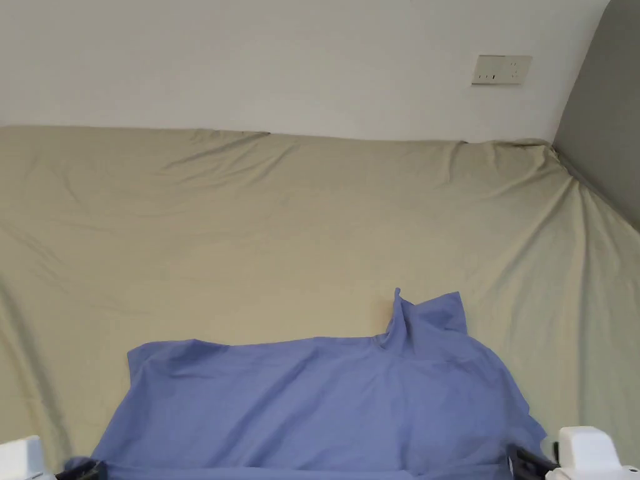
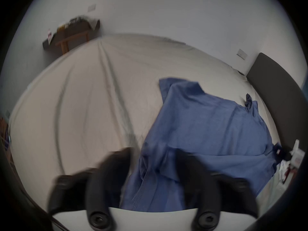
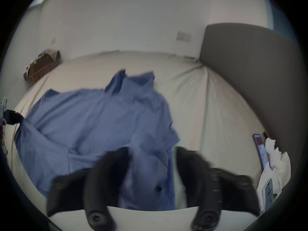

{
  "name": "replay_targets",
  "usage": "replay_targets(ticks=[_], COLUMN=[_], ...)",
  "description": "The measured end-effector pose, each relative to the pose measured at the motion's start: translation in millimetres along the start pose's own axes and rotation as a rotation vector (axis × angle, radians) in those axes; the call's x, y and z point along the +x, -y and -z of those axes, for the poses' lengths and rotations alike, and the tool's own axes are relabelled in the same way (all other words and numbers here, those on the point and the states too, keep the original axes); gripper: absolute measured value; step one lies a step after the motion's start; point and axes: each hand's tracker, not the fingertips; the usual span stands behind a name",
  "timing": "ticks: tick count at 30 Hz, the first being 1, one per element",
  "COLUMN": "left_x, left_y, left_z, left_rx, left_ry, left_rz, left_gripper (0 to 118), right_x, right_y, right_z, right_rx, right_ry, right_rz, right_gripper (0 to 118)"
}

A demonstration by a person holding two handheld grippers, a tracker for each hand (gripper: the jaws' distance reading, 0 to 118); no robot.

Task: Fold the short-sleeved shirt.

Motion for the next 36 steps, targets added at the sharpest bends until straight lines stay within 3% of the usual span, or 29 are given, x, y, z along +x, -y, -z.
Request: replay_targets(ticks=[1,2,3,4,5,6,7,8,10,15,18,19,20,21,22,24,28,30,33,34,35,36], left_x=[2.3,6.3,10.5,17.0,23.1,27.4,31.7,36.9,38.6,32.5,23.4,20.2,15.7,9.8,6.0,-8.6,-13.4,-17.9,-19.2,-17.6,-17.0,-15.4], left_y=[1.1,3.0,6.3,14.1,20.9,26.5,33.5,41.1,50.1,64.1,70.9,69.5,66.8,64.9,62.0,62.0,68.3,68.9,69.7,68.7,68.3,68.8], left_z=[-15.8,-34.3,-52.0,-75.4,-94.5,-110.3,-127.6,-146.1,-177.7,-240.8,-245.3,-236.1,-222.2,-205.6,-183.8,-141.7,-61.9,-28.6,-6.1,-2.3,-7.7,-16.0], left_rx=[0.05,0.109,0.181,0.278,0.363,0.41,0.474,0.541,0.608,0.661,0.668,0.605,0.531,0.468,0.363,0.265,0.011,-0.054,-0.123,-0.156,-0.127,-0.11], left_ry=[0.016,0.038,0.06,0.068,0.039,0.025,0.012,0.007,0.035,0.112,0.12,0.088,0.087,0.114,0.128,0.158,0.13,0.094,0.07,0.029,0.005,0.055], left_rz=[0.032,0.072,0.111,0.158,0.193,0.219,0.22,0.203,0.148,0.14,0.14,0.156,0.148,0.142,0.124,0.123,0.084,0.065,0.004,0.014,0.037,0.032], left_gripper=[99,112,115,111,98,77,36,11,0,0,0,4,24,63,117,110,110,100,51,43,35,14], right_x=[0.5,-0.1,-1.8,-3.5,-8.4,-10.6,-12.9,-16.3,-23.8,-28.6,-34.0,-34.3,-33.6,-34.0,-34.6,-33.7,-28.1,-25.9,-24.0,-23.5,-22.0,-18.9], right_y=[-0.8,-2.0,-2.4,-1.8,-0.4,1.9,3.4,5.1,10.1,22.9,33.9,37.9,41.4,44.2,47.8,53.7,70.2,79.3,88.7,91.2,92.6,92.9], right_z=[-16.2,-35.4,-53.9,-74.3,-94.6,-110.6,-127.1,-142.7,-170.3,-228.2,-246.1,-250.5,-254.3,-256.2,-258.6,-261.4,-255.6,-248.6,-232.2,-223.2,-212.4,-201.5], right_rx=[0.077,0.161,0.235,0.305,0.371,0.425,0.459,0.486,0.552,0.571,0.564,0.559,0.551,0.543,0.54,0.523,0.456,0.409,0.314,0.277,0.232,0.186], right_ry=[0.009,0.03,0.043,0.039,0.042,0.044,0.039,0.051,0.082,0.013,0.007,0.008,0.003,-0.004,-0.002,0.005,0.018,0.026,0.032,0.037,0.035,0.026], right_rz=[0.028,0.059,0.075,0.08,0.091,0.094,0.094,0.104,0.089,0.107,0.07,0.072,0.072,0.073,0.073,0.07,0.087,0.092,0.095,0.091,0.095,0.108], right_gripper=[92,98,97,91,80,61,20,3,1,1,1,1,1,1,1,1,1,1,1,4,16,39])
